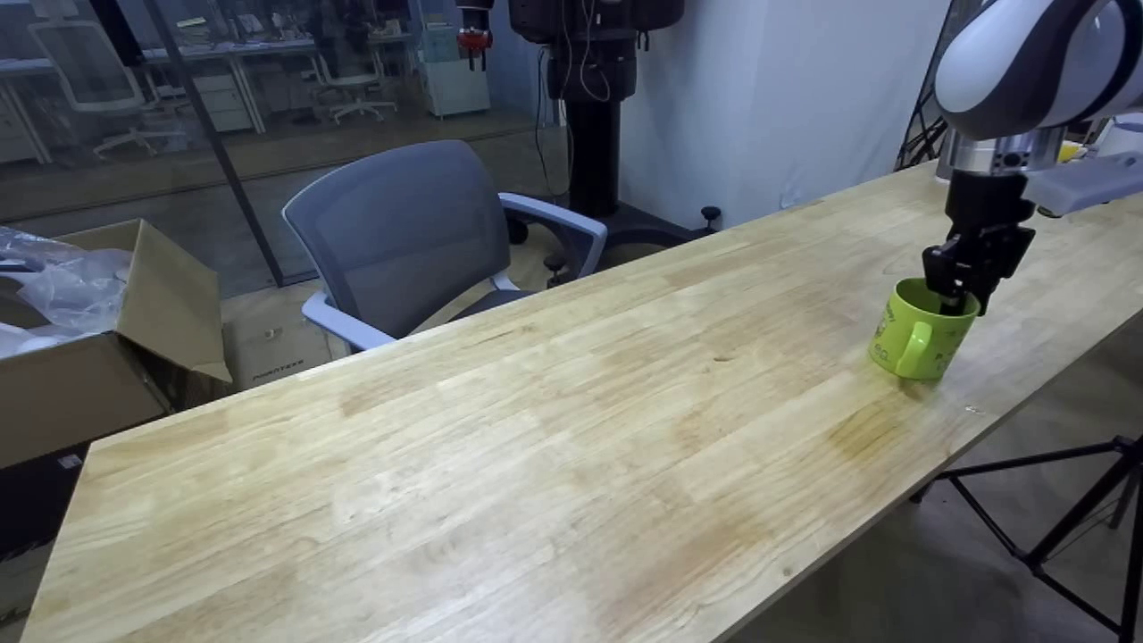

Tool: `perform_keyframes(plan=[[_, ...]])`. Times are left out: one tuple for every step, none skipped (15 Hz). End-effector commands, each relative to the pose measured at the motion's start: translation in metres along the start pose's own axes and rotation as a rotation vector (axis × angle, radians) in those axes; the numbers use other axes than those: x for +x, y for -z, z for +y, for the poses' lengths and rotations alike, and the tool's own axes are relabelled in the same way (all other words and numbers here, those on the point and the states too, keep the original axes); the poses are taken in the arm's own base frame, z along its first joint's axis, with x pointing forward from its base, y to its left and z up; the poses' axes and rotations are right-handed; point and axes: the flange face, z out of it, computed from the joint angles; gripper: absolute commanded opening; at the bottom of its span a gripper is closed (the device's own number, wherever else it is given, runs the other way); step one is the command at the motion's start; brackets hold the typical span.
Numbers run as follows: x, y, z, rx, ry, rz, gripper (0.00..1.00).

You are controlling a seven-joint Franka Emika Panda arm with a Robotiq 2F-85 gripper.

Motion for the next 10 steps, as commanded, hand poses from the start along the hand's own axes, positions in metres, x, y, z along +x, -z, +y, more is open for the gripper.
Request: perform_keyframes(plan=[[0.003,-0.007,0.004,-0.029,-0.015,-0.006,0.07],[0.002,-0.009,0.004,-0.032,-0.009,-0.011,0.02],[0.002,-0.011,0.003,-0.035,-0.004,-0.014,0.00],[0.003,-0.009,0.003,-0.035,-0.001,-0.011,0.00],[0.003,-0.007,0.003,-0.032,0.001,-0.010,0.01],[0.004,-0.002,0.002,-0.028,0.001,-0.005,0.03],[0.006,0.001,0.001,-0.022,0.003,-0.002,0.03],[0.007,0.006,-0.001,-0.016,0.003,0.005,0.03],[0.009,0.010,-0.002,-0.011,0.006,0.009,0.03],[0.010,0.014,-0.003,-0.010,0.007,0.017,0.03]])
